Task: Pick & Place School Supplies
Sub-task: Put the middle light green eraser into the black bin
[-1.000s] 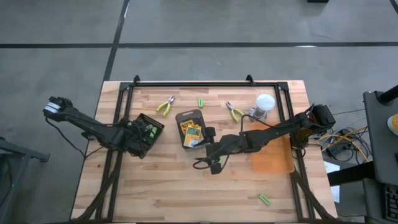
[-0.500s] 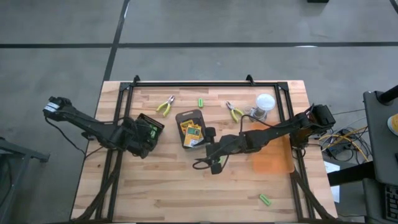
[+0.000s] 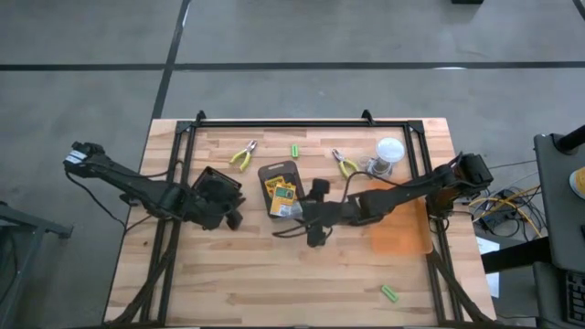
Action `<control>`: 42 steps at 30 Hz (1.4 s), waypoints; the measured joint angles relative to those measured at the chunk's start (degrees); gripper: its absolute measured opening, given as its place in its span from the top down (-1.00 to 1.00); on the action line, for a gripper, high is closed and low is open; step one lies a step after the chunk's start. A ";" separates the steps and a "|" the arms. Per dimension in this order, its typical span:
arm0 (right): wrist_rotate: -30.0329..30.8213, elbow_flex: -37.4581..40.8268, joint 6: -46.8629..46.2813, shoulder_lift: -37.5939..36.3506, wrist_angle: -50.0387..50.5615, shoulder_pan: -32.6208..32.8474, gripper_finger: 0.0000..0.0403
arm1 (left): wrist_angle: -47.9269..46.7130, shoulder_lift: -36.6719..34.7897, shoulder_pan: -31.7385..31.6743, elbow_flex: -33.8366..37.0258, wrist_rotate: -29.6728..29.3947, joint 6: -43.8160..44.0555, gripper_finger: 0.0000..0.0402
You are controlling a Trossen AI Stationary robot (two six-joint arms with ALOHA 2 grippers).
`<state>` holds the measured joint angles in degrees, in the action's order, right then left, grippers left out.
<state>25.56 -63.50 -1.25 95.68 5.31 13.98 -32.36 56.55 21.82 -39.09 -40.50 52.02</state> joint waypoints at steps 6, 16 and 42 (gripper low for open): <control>-0.10 -3.43 -12.33 -0.07 13.87 0.70 -0.29 | 2.36 0.00 0.02 0.00 3.96 -1.14 0.54; -2.73 -1.91 -23.57 -0.07 22.29 1.62 -0.28 | 2.38 0.00 0.26 0.00 5.23 -3.93 0.54; -25.25 1.95 11.63 -0.02 17.89 2.40 -0.10 | 2.39 0.00 0.26 0.00 4.62 -4.34 0.54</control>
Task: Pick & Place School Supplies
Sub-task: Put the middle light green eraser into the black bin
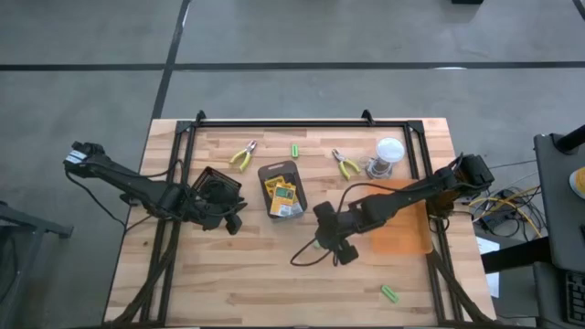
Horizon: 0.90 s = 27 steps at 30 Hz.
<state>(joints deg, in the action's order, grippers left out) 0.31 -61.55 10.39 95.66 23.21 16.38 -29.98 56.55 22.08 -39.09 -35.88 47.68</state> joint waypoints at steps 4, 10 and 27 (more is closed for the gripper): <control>0.57 1.11 4.86 0.00 -0.09 -0.02 -0.10 | 0.00 0.00 0.00 0.00 0.01 0.02 0.54; 1.83 4.98 9.05 0.02 -1.11 -0.04 -0.10 | 0.00 0.00 -0.02 0.00 0.01 0.02 0.54; 2.86 14.93 12.68 0.04 -18.68 -0.15 -0.10 | 0.00 0.02 -0.02 0.00 -0.17 0.07 0.54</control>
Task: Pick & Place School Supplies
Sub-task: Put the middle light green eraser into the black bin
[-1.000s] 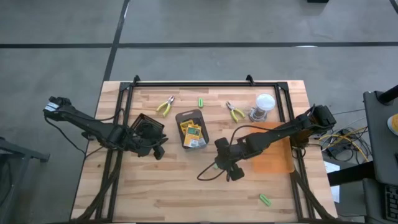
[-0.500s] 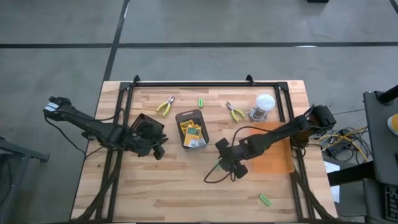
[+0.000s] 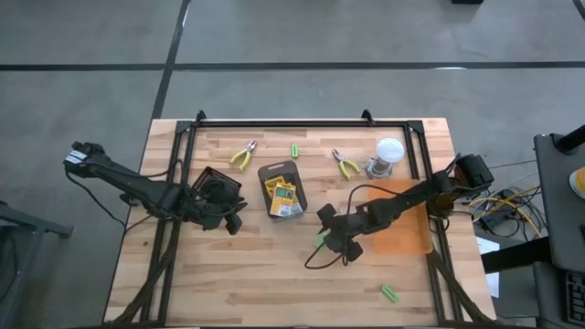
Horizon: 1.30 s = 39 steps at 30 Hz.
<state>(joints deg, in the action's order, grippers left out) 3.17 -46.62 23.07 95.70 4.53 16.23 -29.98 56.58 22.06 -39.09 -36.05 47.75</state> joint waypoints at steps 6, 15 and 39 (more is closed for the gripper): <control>-0.01 0.42 0.10 0.00 -3.23 -0.48 -0.10 | 0.00 0.00 0.00 0.00 -1.10 0.01 0.54; -0.16 0.76 -0.40 0.00 -4.68 -1.50 -0.10 | 0.01 0.00 0.00 0.00 -1.53 0.02 0.54; 0.23 1.59 -1.84 6.05 -7.08 -1.66 -0.09 | 0.00 0.00 0.00 -0.02 -1.53 0.00 0.54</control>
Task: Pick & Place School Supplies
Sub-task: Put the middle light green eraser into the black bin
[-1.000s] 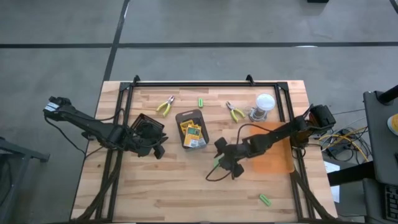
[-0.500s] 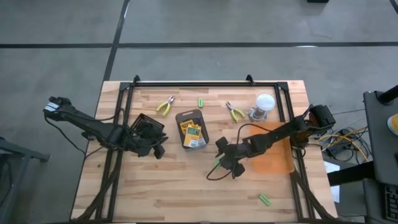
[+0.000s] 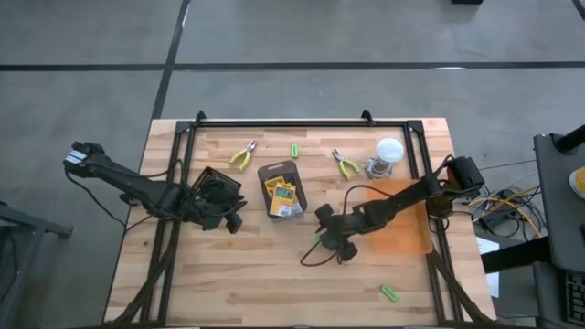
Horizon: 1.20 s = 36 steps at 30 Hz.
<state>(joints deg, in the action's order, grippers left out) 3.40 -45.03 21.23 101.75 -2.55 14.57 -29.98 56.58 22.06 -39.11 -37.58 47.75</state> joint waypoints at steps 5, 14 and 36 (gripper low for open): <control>-0.11 -0.24 -6.73 -0.13 0.49 0.00 -0.01 | 0.00 0.00 0.00 0.00 0.00 0.00 0.54; -3.41 -0.33 -9.08 -0.07 1.74 -0.06 0.25 | 0.00 0.00 0.00 0.00 0.00 0.00 0.54; -3.43 -6.49 -8.85 -0.11 3.50 0.04 0.66 | 0.00 0.00 0.00 0.00 0.00 0.01 0.54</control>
<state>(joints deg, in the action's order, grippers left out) -0.03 -51.52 12.38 101.65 0.95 14.61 -29.98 56.58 22.06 -39.11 -37.58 47.76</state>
